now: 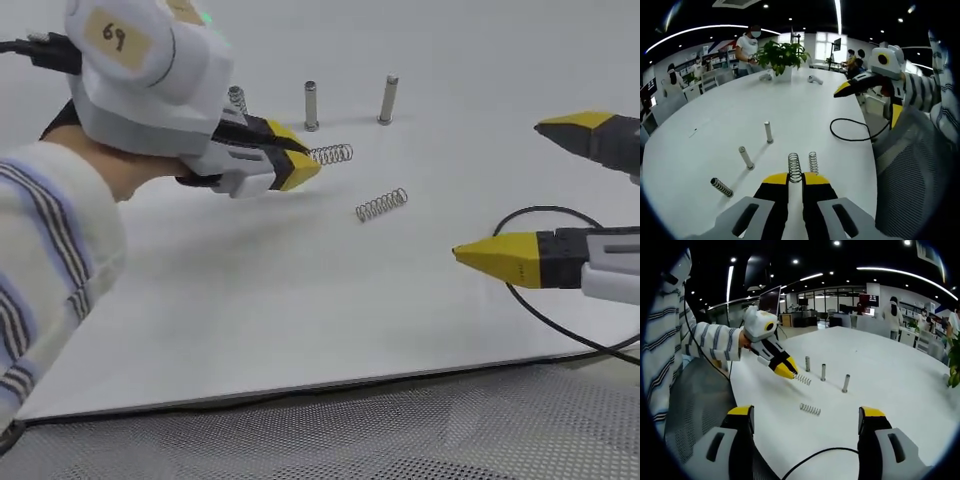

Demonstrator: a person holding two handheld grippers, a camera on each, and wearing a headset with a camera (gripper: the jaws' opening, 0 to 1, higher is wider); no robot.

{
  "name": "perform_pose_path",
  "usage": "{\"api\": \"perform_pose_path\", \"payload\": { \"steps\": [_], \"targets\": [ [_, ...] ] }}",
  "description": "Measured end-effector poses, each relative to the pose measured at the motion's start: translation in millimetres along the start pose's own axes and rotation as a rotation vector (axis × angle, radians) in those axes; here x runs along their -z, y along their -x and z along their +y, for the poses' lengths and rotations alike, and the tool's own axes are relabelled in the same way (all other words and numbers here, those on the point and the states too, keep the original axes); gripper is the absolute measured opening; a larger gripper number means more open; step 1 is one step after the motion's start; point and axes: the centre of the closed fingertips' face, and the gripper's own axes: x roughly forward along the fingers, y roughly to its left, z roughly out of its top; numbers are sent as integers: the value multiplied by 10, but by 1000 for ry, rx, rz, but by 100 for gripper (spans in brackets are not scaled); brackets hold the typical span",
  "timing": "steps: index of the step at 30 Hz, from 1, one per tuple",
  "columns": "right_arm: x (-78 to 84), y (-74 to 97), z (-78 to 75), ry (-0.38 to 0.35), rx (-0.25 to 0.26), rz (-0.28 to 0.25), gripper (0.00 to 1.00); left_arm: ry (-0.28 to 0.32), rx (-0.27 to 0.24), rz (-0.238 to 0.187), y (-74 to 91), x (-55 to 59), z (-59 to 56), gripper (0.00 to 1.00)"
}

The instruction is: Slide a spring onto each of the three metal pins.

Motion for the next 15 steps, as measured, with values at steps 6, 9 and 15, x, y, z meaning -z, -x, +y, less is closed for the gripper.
{"api": "perform_pose_path", "payload": {
  "steps": [6, 9, 15],
  "targets": [
    [-47, -40, 4, 24, -32, 4, 81, -29, 34, -14, 140, -82, -125, 2],
    [-68, -75, 32, 30, -58, 5, 79, -53, 55, -28, 202, -135, -198, 2],
    [-112, -184, 131, 57, -124, 14, 72, -100, 101, -78, 260, -238, -283, 2]
  ]
}}
